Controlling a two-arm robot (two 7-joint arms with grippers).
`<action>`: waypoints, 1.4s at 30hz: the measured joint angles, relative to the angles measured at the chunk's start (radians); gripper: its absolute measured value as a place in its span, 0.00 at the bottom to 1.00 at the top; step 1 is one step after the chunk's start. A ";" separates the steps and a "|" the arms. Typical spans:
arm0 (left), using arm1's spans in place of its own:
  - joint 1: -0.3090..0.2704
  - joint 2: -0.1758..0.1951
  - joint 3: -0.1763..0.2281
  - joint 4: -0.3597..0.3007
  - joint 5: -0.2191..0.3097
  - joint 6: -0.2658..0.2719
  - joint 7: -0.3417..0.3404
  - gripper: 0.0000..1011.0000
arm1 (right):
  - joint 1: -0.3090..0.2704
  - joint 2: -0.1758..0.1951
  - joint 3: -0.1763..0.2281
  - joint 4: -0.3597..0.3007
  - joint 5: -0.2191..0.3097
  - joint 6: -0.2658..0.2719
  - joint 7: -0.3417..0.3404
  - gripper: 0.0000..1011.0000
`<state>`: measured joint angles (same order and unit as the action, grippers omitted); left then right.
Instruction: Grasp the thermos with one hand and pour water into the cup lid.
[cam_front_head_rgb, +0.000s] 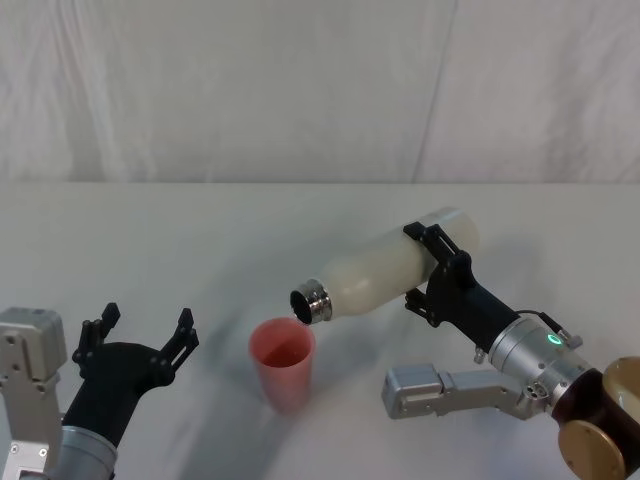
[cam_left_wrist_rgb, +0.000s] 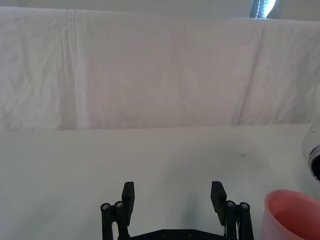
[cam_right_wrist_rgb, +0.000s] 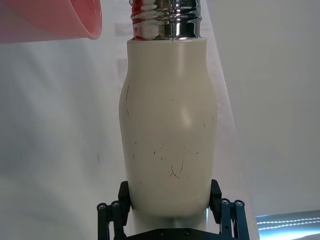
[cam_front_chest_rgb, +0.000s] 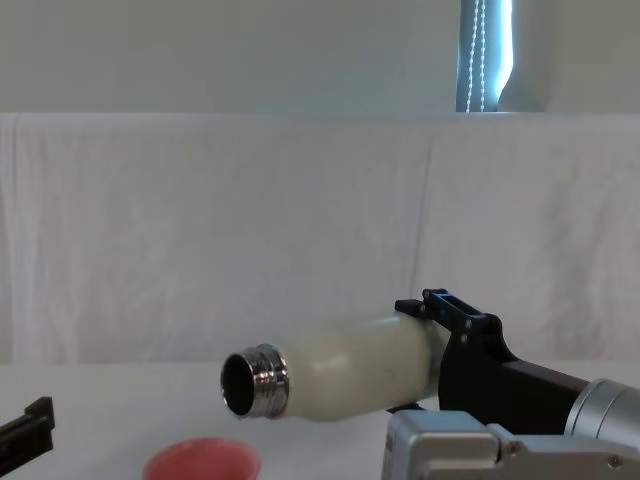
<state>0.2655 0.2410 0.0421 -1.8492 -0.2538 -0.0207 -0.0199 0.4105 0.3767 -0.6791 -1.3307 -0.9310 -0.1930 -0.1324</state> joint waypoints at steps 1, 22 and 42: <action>0.000 0.000 0.000 0.000 0.000 0.000 0.000 0.99 | 0.001 0.000 0.000 0.000 -0.001 0.000 0.000 0.94; 0.000 0.000 0.000 0.000 0.000 0.000 0.000 0.99 | 0.007 0.002 -0.011 0.004 -0.011 0.001 -0.004 0.94; 0.000 0.000 0.000 0.000 0.000 0.000 0.000 0.99 | 0.014 -0.005 -0.022 0.009 -0.016 0.001 -0.006 0.94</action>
<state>0.2655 0.2410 0.0421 -1.8492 -0.2538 -0.0208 -0.0199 0.4244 0.3722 -0.7009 -1.3217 -0.9468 -0.1924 -0.1389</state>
